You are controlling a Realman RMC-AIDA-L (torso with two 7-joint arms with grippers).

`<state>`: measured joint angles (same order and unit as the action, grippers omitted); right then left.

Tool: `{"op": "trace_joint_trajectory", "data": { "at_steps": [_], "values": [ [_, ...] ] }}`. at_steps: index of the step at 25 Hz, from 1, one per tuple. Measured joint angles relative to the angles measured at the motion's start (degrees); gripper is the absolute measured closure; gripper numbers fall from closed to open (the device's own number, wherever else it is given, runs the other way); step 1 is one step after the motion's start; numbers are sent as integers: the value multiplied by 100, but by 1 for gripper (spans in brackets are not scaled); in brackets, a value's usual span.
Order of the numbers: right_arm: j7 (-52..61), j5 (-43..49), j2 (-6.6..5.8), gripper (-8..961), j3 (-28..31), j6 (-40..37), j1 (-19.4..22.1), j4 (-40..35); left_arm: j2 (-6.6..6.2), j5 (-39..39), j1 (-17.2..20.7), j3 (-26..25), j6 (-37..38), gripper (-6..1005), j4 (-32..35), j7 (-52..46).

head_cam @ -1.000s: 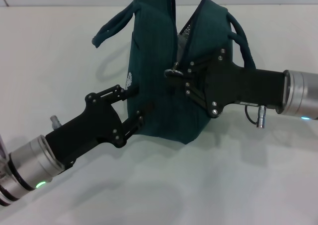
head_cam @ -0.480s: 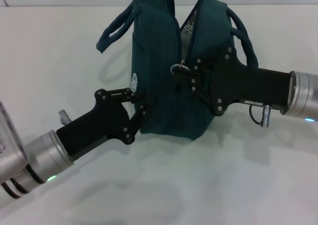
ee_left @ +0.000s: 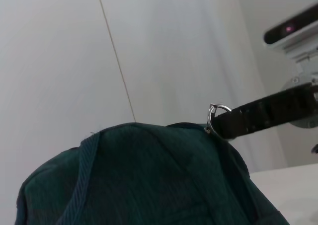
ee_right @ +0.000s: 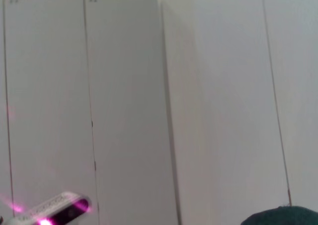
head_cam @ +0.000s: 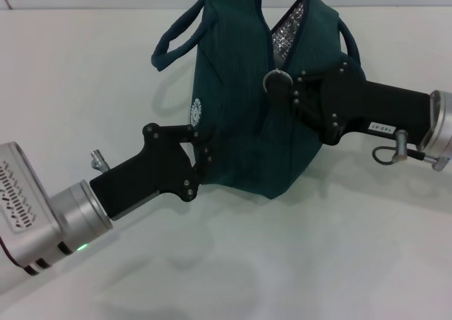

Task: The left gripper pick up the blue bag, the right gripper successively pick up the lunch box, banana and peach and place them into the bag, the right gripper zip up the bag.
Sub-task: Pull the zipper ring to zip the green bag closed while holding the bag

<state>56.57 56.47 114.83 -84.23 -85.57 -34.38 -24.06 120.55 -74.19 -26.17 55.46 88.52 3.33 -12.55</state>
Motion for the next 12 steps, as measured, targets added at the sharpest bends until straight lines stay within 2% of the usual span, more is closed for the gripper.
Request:
{"op": "trace_joint_trajectory", "data": {
  "at_steps": [5,12],
  "values": [
    [484,-7,-51,921,32,-100,31,-75,3,-34,-59,0,-45,936,0,124],
    [345,-22,65,918,429,-109,208,-168,4,-38,-226,239,-312,937,5,250]
  ]
}}
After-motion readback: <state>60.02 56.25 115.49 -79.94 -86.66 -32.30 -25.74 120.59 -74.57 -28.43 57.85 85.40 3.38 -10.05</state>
